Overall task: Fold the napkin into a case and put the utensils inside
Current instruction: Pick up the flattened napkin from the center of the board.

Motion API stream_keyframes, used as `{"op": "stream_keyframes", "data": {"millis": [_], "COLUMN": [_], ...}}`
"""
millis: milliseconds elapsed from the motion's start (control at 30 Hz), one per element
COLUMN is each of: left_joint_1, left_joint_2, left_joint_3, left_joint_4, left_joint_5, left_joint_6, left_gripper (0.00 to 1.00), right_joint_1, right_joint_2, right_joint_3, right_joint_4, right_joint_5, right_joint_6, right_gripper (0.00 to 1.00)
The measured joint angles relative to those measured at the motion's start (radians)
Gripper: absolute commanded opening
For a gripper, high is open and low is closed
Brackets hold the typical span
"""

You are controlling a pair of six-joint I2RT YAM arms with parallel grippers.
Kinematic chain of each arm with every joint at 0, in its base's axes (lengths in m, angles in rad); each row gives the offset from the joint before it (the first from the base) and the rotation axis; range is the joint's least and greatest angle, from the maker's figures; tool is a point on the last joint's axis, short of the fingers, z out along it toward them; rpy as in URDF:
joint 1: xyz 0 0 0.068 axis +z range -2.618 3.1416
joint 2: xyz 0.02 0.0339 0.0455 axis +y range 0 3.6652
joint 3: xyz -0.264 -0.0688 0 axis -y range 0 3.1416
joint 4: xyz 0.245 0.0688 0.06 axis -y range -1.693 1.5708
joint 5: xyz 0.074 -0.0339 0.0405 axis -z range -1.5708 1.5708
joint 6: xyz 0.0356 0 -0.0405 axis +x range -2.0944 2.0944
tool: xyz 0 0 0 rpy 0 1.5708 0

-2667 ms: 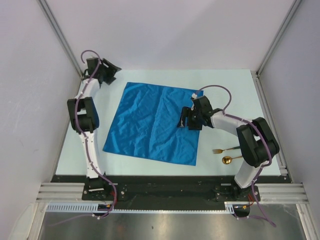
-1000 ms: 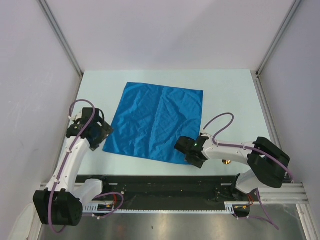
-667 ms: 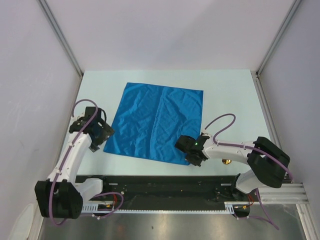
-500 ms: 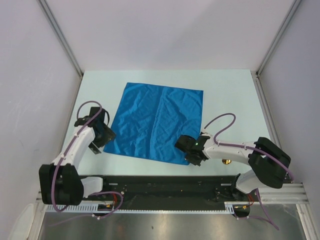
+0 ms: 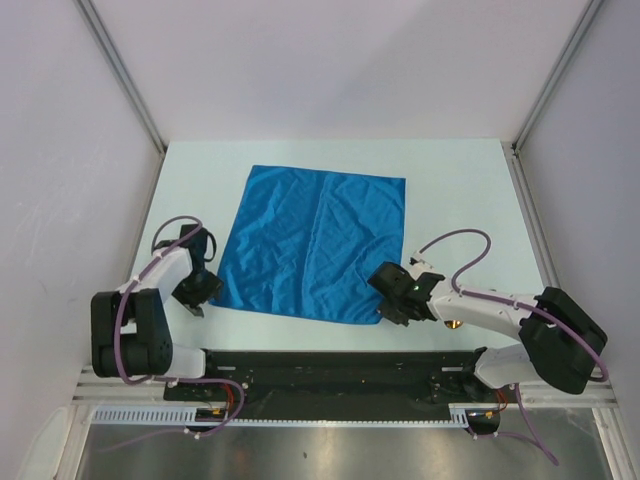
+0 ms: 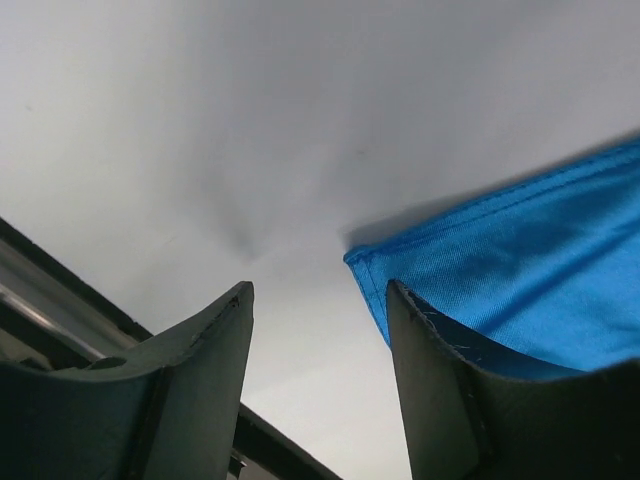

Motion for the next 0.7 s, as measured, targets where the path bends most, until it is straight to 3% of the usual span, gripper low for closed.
{"op": "stream_keyframes", "data": {"millis": [433, 567, 700], "left_joint_1": [0.003, 0.003, 0.003], "left_joint_2": [0.035, 0.028, 0.026], "left_joint_3": [-0.034, -0.039, -0.039], "left_joint_4": [0.068, 0.086, 0.1], "left_joint_5": [0.013, 0.016, 0.021], "left_joint_6": [0.003, 0.021, 0.035], "left_gripper": [0.59, 0.53, 0.62], "right_joint_1": [-0.004, -0.003, 0.002], "right_joint_2": [-0.029, -0.043, -0.061], "right_joint_3": [-0.035, -0.036, -0.037], "right_joint_4": [0.041, 0.04, 0.04], "right_joint_5": [-0.031, -0.031, -0.03], "right_joint_6": [-0.022, -0.021, -0.021], "right_gripper": [0.0, 0.0, 0.0]}}
